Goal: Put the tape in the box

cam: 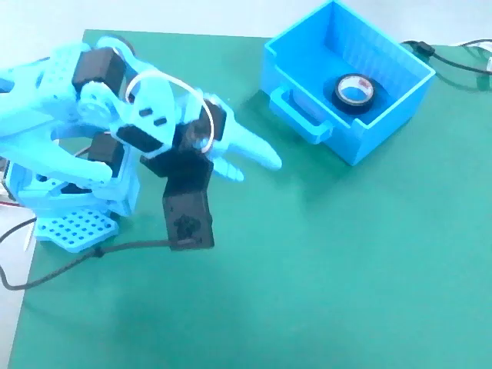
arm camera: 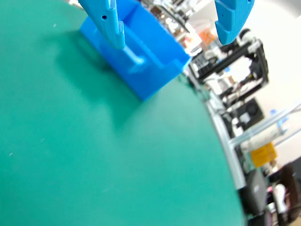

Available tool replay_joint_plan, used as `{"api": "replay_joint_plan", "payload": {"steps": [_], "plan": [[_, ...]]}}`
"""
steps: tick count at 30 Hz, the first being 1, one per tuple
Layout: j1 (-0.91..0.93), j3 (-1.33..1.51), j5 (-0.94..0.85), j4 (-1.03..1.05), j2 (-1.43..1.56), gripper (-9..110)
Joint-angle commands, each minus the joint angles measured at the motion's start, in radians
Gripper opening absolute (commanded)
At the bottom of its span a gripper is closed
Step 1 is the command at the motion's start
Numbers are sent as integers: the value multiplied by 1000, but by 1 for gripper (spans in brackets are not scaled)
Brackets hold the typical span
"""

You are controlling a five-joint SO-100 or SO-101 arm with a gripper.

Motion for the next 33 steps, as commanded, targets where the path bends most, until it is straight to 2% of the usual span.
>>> {"api": "replay_joint_plan", "payload": {"steps": [1, 12, 26, 33], "plan": [[18, 94, -8, -41, 38, 27], [35, 336, -9, -83, 227, 25], [71, 451, -5, -84, 348, 20], [64, 479, 6, -95, 360, 7]]}}
